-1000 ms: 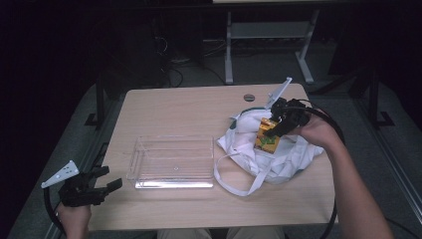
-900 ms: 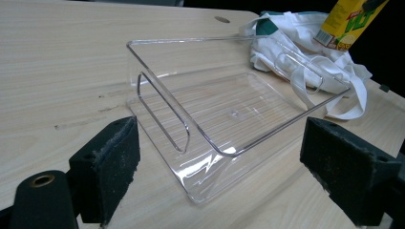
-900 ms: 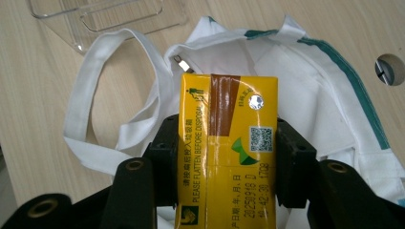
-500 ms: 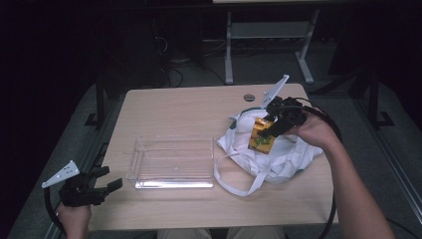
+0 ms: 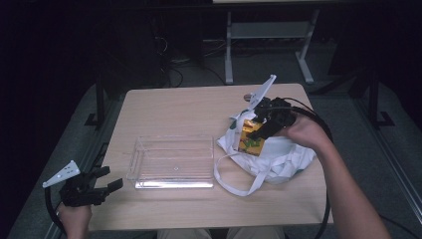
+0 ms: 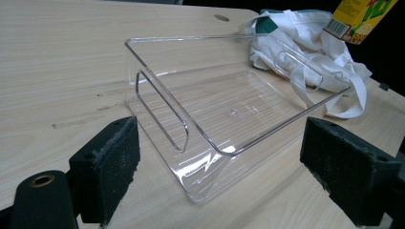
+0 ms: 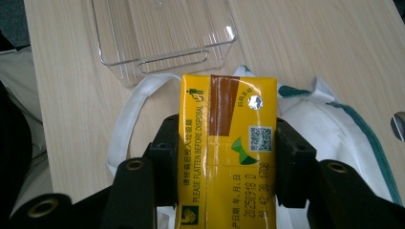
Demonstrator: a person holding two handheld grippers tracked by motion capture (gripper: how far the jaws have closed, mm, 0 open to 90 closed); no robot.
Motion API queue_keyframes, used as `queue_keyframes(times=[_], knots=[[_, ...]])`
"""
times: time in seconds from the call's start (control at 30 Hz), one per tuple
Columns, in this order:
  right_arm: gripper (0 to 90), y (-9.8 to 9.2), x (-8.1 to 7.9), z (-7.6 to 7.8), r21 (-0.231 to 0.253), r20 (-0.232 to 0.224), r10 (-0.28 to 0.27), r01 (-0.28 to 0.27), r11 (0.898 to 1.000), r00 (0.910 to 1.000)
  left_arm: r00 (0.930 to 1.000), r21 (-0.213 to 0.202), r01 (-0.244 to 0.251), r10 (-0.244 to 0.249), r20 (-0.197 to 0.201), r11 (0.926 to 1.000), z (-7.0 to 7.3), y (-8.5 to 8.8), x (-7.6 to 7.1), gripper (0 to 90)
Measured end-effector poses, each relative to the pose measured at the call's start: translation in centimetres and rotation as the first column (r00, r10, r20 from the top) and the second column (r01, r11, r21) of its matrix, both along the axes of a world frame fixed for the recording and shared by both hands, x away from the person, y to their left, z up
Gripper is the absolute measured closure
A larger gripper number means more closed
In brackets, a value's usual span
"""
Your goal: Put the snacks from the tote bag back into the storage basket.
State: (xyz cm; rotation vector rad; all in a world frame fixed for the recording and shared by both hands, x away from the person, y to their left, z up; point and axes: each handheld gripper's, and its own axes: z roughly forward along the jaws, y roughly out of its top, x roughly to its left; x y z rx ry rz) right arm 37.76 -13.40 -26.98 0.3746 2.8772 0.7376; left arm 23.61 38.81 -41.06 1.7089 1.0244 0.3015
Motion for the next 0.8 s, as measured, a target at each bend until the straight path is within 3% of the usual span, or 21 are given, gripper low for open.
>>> queue_keyframes(times=[0.8], knots=[[52.2,4.4,-1.3,1.3,0.017,0.023,0.098,-0.099,0.995,0.9949,1.0000,0.010,0.000,0.000,0.004,1.0000,0.0,0.0,0.0,13.0]])
